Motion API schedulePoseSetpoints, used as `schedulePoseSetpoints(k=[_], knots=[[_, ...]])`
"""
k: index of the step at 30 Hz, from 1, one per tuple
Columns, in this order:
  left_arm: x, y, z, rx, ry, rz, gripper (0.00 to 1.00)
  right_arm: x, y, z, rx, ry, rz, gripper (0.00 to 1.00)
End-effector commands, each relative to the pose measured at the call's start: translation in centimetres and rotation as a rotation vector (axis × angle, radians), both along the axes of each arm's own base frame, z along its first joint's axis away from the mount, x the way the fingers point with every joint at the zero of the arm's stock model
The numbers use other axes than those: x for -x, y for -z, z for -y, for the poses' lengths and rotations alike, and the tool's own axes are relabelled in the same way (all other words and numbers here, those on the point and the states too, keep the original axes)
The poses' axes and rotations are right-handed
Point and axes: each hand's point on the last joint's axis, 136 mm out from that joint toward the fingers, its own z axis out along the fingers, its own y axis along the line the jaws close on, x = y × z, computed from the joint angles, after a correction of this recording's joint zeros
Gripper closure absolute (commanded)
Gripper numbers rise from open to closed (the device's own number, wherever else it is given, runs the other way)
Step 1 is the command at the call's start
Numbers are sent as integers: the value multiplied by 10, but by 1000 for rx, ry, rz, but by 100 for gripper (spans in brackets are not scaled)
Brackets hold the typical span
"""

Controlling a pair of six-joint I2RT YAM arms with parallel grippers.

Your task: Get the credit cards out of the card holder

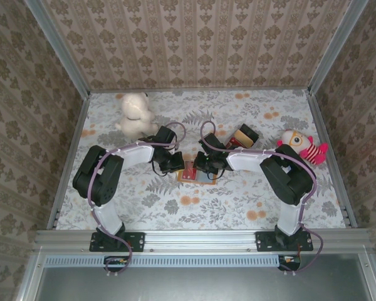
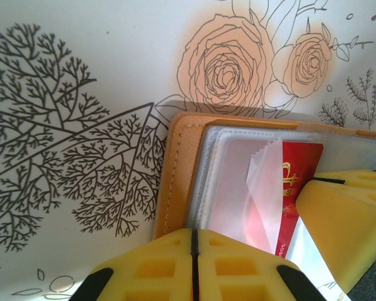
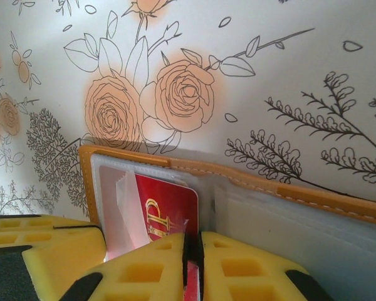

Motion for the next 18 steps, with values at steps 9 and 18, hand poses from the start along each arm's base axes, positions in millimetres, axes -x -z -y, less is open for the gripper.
schedulePoseSetpoints(k=[9,18], knots=[[4,-13,-1,-6,29,29,90,12,-3,18,116,-55,3,91],[4,-32,9,61,52,59,90,17,-11,20,117,-89,21,91]])
